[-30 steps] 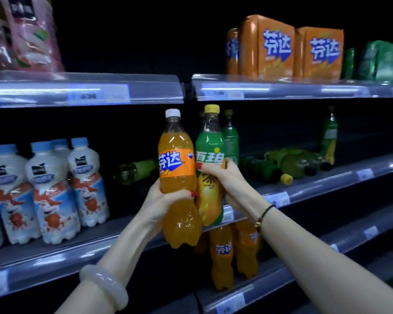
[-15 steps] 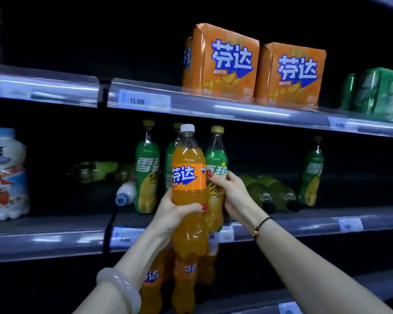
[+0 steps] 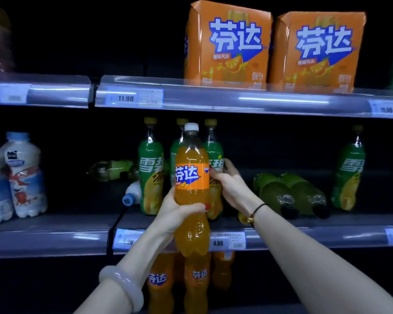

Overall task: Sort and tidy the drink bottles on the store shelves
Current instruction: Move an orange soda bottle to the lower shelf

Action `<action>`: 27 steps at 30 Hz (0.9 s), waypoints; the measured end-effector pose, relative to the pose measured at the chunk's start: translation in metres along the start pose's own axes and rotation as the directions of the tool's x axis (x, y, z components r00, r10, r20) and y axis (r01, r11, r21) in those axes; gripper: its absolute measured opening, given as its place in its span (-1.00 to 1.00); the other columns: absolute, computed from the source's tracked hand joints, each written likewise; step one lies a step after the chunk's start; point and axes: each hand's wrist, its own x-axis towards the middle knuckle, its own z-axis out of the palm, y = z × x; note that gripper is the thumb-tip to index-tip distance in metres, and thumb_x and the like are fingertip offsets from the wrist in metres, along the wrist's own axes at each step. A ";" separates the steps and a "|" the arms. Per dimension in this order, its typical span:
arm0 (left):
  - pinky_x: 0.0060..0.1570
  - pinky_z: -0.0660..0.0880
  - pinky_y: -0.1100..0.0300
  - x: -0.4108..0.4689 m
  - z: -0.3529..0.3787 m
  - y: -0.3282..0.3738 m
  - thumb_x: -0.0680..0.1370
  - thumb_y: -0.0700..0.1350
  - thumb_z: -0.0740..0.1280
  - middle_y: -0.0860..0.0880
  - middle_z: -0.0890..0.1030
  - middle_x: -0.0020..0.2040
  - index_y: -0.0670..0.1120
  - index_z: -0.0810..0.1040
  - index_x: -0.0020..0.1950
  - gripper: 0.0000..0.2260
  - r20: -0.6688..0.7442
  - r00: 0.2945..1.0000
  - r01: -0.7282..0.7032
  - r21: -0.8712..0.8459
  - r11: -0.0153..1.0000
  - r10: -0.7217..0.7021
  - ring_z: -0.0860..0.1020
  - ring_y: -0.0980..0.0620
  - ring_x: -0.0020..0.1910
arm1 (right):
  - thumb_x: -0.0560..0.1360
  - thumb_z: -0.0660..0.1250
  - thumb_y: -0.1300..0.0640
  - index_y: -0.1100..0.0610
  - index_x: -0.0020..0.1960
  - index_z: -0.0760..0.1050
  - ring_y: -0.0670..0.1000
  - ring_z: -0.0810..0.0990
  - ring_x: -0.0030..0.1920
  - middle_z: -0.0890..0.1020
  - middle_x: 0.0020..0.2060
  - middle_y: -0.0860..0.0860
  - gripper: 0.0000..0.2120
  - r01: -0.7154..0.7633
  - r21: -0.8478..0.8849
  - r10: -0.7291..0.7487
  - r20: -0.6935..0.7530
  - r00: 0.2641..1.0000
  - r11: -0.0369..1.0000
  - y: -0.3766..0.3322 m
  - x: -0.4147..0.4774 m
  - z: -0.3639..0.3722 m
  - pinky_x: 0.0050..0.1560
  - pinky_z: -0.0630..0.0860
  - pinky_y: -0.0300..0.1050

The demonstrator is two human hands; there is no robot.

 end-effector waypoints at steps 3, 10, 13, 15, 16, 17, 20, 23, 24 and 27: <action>-0.24 0.59 0.15 -0.002 0.004 0.002 0.14 -0.12 0.55 0.01 0.69 -0.14 0.03 0.48 0.10 -0.44 -0.032 0.999 -0.003 0.004 1.000 0.003 0.67 0.03 -0.16 | 0.48 0.38 0.19 0.11 0.34 0.38 0.13 0.60 0.15 0.60 0.16 0.14 -0.55 -0.013 -0.054 0.014 0.030 0.999 0.998 -0.002 -0.003 -0.007 0.13 0.56 0.07; -0.34 0.56 0.30 -0.004 0.007 -0.003 0.32 -0.25 0.52 0.02 0.63 -0.07 0.12 0.43 0.08 -0.53 -0.015 0.997 -0.075 0.017 0.997 0.075 0.65 0.14 -0.20 | 0.43 0.42 -0.06 0.11 0.16 0.43 0.01 0.52 0.09 0.53 0.06 0.03 -0.60 0.190 -0.519 -0.373 -0.274 0.886 0.834 -0.035 -0.040 0.000 0.01 0.50 -0.15; -0.31 0.55 0.32 -0.010 0.013 -0.008 0.32 -0.29 0.52 0.02 0.65 -0.08 0.12 0.44 0.07 -0.52 0.026 0.991 -0.134 0.068 0.989 0.133 0.66 0.16 -0.20 | 0.29 0.43 -0.27 -0.01 -0.02 0.48 -0.14 0.63 -0.14 0.62 -0.14 -0.11 -0.57 0.141 -0.529 -0.209 -0.070 0.975 0.837 -0.041 -0.068 0.021 -0.24 0.52 -0.29; -0.23 0.58 0.26 -0.013 0.015 -0.013 0.31 -0.26 0.53 0.01 0.67 -0.07 0.06 0.46 0.10 -0.53 0.075 0.984 -0.171 0.108 0.979 0.164 0.66 0.08 -0.12 | 0.22 0.52 -0.20 0.00 0.07 0.43 -0.15 0.63 -0.15 0.62 -0.13 -0.12 -0.46 0.076 -0.556 -0.130 -0.058 0.990 0.827 -0.038 -0.078 0.029 -0.25 0.56 -0.26; -0.21 0.59 0.26 -0.016 0.015 -0.014 0.32 -0.19 0.54 0.04 0.68 -0.07 0.06 0.47 0.10 -0.57 0.113 0.980 -0.179 0.139 0.974 0.164 0.66 0.09 -0.10 | 0.21 0.56 -0.14 0.04 0.12 0.41 -0.11 0.63 -0.13 0.61 -0.10 -0.09 -0.41 0.058 -0.560 -0.134 -0.096 0.986 0.827 -0.037 -0.083 0.030 -0.20 0.58 -0.21; -0.22 0.57 0.29 -0.018 0.012 -0.013 0.37 -0.07 0.50 0.08 0.68 -0.09 0.09 0.49 0.07 -0.66 0.146 0.975 -0.198 0.207 0.958 0.169 0.65 0.13 -0.10 | 0.20 0.58 -0.08 0.06 0.14 0.39 -0.09 0.62 -0.11 0.61 -0.09 -0.07 -0.39 0.055 -0.551 -0.150 -0.130 0.980 0.833 -0.035 -0.088 0.029 -0.16 0.59 -0.16; -0.02 0.51 0.28 -0.018 -0.007 -0.011 0.48 0.37 0.02 0.08 0.64 -0.04 0.09 0.56 0.01 -0.52 0.215 0.974 -0.158 0.418 0.895 0.072 0.58 0.18 -0.04 | 0.21 0.61 0.05 0.00 0.10 0.37 -0.16 0.62 -0.12 0.60 -0.07 -0.09 -0.43 0.066 -0.470 -0.152 -0.146 0.977 0.880 -0.020 -0.114 0.016 -0.18 0.58 -0.24; 0.23 0.38 0.06 -0.018 -0.018 -0.029 0.49 0.36 -0.22 -0.04 0.62 0.15 -0.01 0.62 0.07 -0.28 0.181 0.981 -0.183 0.757 0.627 0.068 0.50 -0.05 0.23 | 0.23 0.61 0.11 -0.12 0.09 0.37 -0.24 0.62 -0.12 0.61 -0.03 -0.11 -0.43 0.059 -0.422 -0.099 -0.072 0.992 0.905 0.010 -0.148 0.006 -0.24 0.54 -0.39; 0.13 0.39 0.04 -0.021 -0.017 -0.036 0.52 0.25 -0.17 -0.07 0.64 0.04 -0.02 0.61 -0.07 -0.39 0.199 0.970 -0.243 0.823 0.514 0.139 0.52 -0.13 0.18 | 0.24 0.61 0.12 -0.13 0.12 0.37 -0.25 0.62 -0.10 0.61 -0.02 -0.12 -0.41 0.051 -0.415 -0.083 -0.059 0.995 0.908 0.023 -0.158 0.005 -0.22 0.54 -0.40; 0.09 0.29 0.04 -0.027 -0.006 -0.054 0.54 0.03 0.05 -0.08 0.64 0.03 -0.01 0.58 -0.01 -0.67 0.196 0.924 -0.313 0.883 0.351 0.329 0.51 -0.15 0.13 | 0.22 0.62 0.11 -0.06 0.21 0.37 -0.21 0.63 -0.03 0.62 0.02 -0.13 -0.34 0.015 -0.400 -0.051 -0.079 0.996 0.916 0.065 -0.183 0.004 -0.11 0.57 -0.33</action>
